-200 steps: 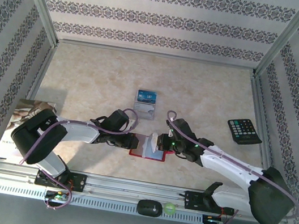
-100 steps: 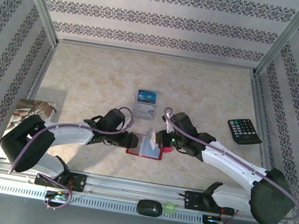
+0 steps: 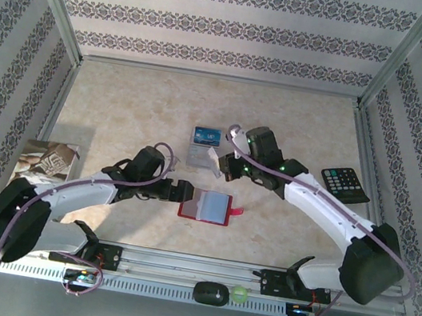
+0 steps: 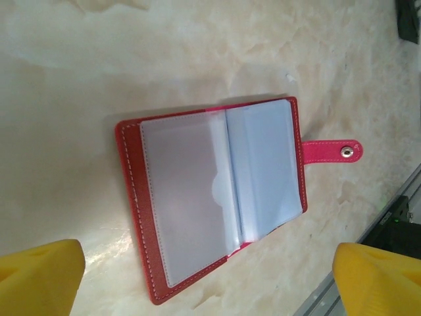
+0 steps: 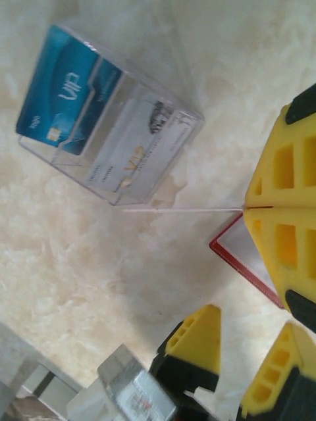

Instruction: Take the credit cards out of the card holder

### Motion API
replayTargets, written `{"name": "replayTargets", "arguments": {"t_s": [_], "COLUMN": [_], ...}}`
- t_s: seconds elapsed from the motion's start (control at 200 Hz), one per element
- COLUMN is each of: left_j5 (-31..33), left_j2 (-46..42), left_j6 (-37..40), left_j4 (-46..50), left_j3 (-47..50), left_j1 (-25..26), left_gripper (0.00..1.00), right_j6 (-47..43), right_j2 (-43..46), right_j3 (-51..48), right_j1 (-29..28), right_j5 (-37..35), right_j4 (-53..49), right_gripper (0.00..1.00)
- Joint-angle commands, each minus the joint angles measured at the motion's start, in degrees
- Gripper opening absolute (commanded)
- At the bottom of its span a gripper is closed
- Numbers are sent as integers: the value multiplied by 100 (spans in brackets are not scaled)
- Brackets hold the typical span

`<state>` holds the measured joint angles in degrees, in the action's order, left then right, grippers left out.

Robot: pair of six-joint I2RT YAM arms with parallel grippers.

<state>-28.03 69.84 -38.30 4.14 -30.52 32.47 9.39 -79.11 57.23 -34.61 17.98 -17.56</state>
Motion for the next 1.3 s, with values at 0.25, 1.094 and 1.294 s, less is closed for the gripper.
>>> {"name": "replayTargets", "arguments": {"t_s": [0.25, 1.094, 1.294], "left_j5": [173, 149, 134], "left_j2": [-1369, -1743, -1622], "left_j6": [51, 14, 36], "left_j4": [1700, 2655, 2590], "left_j3": [-139, -226, -183], "left_j1": [-596, -1414, -1471], "left_gripper": [100, 100, 100], "right_j6": [-2396, -4518, -4853], "right_j2": [-1323, -3727, -3939], "right_j3": [2013, 4405, 4647], "right_j1": [385, 657, 666], "right_j5": [960, 1431, 1402], "right_j4": [-1346, -3102, -3443], "right_gripper": [0, 0, 0]}}
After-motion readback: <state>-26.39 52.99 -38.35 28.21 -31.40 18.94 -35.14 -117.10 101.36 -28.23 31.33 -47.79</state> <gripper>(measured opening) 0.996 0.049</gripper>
